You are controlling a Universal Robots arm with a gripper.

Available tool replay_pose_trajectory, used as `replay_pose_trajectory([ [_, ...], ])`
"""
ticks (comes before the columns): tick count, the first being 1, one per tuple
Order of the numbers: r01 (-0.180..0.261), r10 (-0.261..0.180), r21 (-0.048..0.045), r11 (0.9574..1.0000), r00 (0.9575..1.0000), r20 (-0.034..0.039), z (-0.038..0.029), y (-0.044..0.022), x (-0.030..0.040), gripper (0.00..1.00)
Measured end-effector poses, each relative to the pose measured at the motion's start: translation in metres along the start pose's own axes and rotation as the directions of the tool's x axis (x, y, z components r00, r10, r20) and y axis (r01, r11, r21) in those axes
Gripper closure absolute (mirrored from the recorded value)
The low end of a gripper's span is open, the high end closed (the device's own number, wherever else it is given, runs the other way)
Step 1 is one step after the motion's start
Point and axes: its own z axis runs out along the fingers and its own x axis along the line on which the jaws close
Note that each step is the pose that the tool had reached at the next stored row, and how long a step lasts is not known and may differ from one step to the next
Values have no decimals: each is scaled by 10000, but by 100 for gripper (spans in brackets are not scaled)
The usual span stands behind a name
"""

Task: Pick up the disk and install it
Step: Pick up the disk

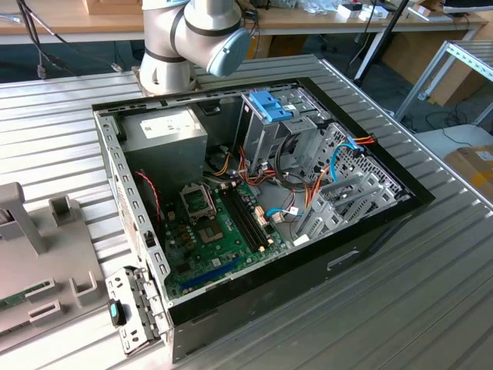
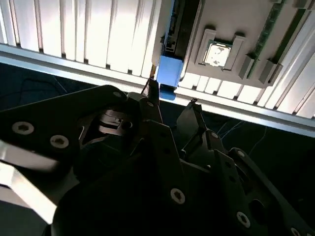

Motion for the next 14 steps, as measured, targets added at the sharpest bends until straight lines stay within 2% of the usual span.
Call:
replay_pose_trajectory([
  [2,685,-685,-15,9976,9976,-27,0,0,0,58],
  [4,1194,-1194,-26,9928,9928,-48,0,0,0,58],
  [5,1748,-1748,-40,9846,9846,-72,1,0,0,58],
  [7,2223,-2224,-52,9750,9749,-88,3,0,0,58],
  [8,2519,-2520,-62,9677,9677,-99,3,0,0,58],
  [11,3516,-3517,-94,9361,9360,-134,6,0,-1,58],
  [12,3640,-3641,-98,9313,9312,-137,6,0,-2,58],
  [14,3642,-3643,-98,9313,9312,-137,6,-2,-4,58],
])
